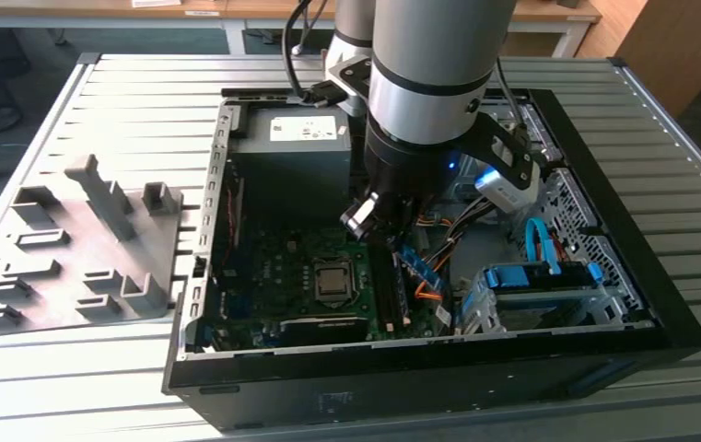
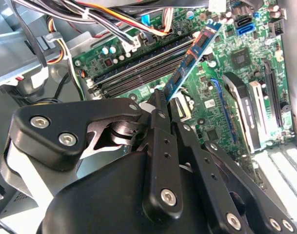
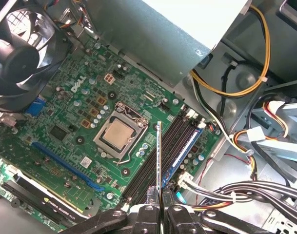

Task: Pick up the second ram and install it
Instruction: 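Insert the second ram into the second slot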

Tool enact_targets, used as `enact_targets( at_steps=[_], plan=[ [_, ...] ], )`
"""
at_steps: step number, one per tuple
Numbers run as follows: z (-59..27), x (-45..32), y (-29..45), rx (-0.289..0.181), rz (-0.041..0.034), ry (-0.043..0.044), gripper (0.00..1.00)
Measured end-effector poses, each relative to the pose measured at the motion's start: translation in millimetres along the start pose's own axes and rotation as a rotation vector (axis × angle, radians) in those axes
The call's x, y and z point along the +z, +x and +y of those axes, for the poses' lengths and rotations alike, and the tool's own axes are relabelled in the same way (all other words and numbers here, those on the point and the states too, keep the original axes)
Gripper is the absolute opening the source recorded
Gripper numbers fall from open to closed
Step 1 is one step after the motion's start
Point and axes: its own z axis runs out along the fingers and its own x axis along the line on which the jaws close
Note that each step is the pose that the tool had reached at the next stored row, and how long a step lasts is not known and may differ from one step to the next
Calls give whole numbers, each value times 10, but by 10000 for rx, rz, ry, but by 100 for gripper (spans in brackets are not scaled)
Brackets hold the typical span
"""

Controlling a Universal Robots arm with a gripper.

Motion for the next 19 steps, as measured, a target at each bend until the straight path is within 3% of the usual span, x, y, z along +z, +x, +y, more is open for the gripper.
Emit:
enact_targets(
  at_steps=[19],
  plan=[
    [0,0,0,239,8,34,14]
  ],
)
